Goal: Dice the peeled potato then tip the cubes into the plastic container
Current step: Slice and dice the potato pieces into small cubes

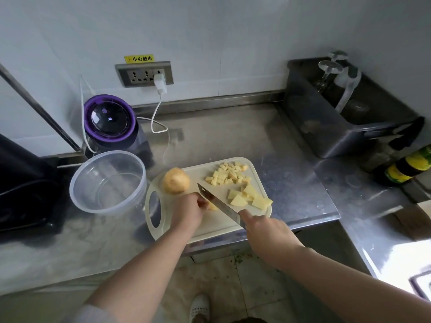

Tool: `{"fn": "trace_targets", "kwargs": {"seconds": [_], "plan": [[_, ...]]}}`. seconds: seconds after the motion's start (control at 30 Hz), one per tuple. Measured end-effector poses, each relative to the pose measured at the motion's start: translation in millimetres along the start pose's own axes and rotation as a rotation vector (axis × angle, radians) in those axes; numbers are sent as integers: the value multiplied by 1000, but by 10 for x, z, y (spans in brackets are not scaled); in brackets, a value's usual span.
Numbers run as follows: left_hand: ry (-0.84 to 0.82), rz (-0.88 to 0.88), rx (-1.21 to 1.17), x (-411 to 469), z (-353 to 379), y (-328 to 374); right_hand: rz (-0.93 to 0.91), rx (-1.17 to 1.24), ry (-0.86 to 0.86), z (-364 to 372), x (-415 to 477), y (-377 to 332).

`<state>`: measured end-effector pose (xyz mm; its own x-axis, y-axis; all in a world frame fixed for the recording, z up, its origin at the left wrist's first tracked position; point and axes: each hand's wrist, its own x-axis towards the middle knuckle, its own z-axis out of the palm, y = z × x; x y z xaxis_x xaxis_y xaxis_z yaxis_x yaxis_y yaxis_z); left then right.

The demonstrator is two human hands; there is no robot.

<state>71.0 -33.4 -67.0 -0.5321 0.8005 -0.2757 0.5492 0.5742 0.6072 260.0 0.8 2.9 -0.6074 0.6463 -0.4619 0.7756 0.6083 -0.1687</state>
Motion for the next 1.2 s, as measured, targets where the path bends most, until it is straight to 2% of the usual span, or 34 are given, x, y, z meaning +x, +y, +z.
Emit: {"fn": "trace_targets", "kwargs": {"seconds": [0.43, 0.7, 0.83, 1.03, 1.1, 1.2], "plan": [[3, 8, 16, 19, 43, -13, -12, -59, -53, 49, -5, -114], [35, 51, 81, 14, 39, -19, 18, 5, -143, 106, 45, -94], [24, 40, 82, 9, 33, -18, 29, 5, -127, 108, 41, -74], [-34, 86, 87, -11, -68, 25, 14, -115, 31, 42, -61, 179], [11, 90, 67, -6, -165, 49, -41, -201, 86, -18, -118, 279], [232, 187, -104, -11, -358, 190, -83, -300, 145, -139, -190, 414]]}}
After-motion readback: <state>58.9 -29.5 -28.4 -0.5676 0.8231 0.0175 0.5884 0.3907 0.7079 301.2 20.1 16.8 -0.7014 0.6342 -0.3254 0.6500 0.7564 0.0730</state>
